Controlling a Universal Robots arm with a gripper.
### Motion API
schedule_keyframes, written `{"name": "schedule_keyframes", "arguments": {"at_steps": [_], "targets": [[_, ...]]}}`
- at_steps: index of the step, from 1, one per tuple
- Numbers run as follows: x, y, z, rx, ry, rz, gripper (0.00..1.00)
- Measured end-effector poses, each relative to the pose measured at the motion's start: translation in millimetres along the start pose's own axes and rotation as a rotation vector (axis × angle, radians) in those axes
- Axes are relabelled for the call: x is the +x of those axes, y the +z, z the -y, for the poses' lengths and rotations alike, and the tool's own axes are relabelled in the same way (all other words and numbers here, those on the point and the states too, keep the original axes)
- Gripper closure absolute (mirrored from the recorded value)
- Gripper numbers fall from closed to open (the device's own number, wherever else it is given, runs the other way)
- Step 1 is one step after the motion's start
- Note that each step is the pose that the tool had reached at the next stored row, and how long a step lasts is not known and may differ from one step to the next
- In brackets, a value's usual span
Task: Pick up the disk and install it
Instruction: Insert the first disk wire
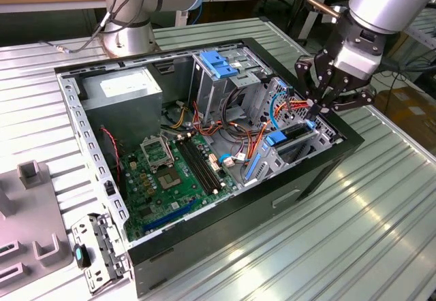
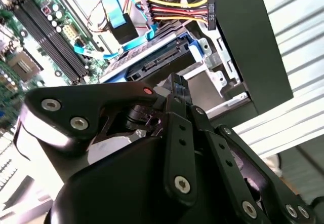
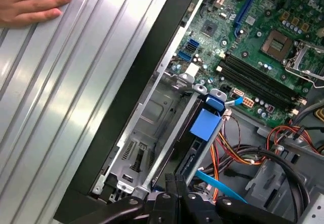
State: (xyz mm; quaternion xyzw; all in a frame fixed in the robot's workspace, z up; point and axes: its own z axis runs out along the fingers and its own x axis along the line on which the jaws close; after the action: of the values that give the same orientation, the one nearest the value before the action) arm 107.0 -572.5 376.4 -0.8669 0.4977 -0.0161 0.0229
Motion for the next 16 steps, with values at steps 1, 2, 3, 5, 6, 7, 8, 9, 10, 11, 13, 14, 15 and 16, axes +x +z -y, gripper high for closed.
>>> {"name": "schedule_keyframes", "arguments": {"at_steps": [1,2,3,5,6,7,8,9,10,11,13,14,15,16], "targets": [[0.6,0.2,1.0,0.0001,-0.019,0.0012,0.89],[1.4,0.3,2.3,0.0002,-0.028,0.0017,0.89],[2.8,0.5,4.7,0.0002,-0.037,0.0022,0.89],[5.0,0.9,8.5,0.0003,-0.052,0.003,0.89],[6.0,1.0,10.5,0.0004,-0.06,0.0035,0.89],[6.8,1.0,11.9,0.0003,-0.066,0.0037,0.83],[7.9,1.2,14.3,0.0004,-0.075,0.0043,0.82],[8.5,1.2,15.7,0.0004,-0.081,0.0046,0.82],[9.0,1.3,16.8,0.0004,-0.087,0.0049,0.82],[9.5,1.4,17.8,0.0005,-0.093,0.0053,0.75],[10.2,1.5,19.7,0.0006,-0.105,0.006,0.75],[10.5,1.5,20.7,0.0006,-0.111,0.0063,0.74],[10.8,1.5,21.6,0.0005,-0.117,0.0065,0.74],[11.0,1.6,22.5,0.0006,-0.123,0.0069,0.69]]}}
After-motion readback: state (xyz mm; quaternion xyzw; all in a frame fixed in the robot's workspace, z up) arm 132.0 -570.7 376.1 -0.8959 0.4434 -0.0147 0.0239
